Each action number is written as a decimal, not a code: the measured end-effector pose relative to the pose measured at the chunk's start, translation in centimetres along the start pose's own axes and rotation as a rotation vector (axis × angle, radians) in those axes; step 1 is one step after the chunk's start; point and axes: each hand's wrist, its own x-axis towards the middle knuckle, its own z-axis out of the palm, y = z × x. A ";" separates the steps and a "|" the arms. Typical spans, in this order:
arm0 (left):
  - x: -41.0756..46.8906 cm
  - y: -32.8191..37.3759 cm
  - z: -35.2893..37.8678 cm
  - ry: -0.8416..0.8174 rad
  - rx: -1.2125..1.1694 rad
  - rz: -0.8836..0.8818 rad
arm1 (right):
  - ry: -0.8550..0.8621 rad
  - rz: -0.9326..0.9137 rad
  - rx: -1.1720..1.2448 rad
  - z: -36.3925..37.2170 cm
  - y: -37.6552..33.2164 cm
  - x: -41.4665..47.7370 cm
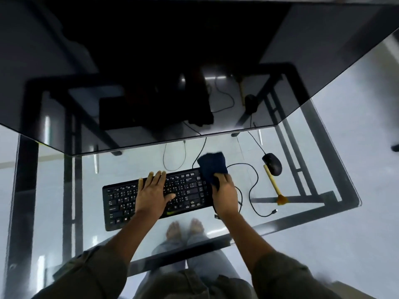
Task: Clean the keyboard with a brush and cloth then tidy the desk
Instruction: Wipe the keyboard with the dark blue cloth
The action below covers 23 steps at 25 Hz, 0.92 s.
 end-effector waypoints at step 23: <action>0.1 0.4 0.2 0.033 -0.075 -0.086 | -0.101 -0.143 -0.007 -0.5 3.9 -1.4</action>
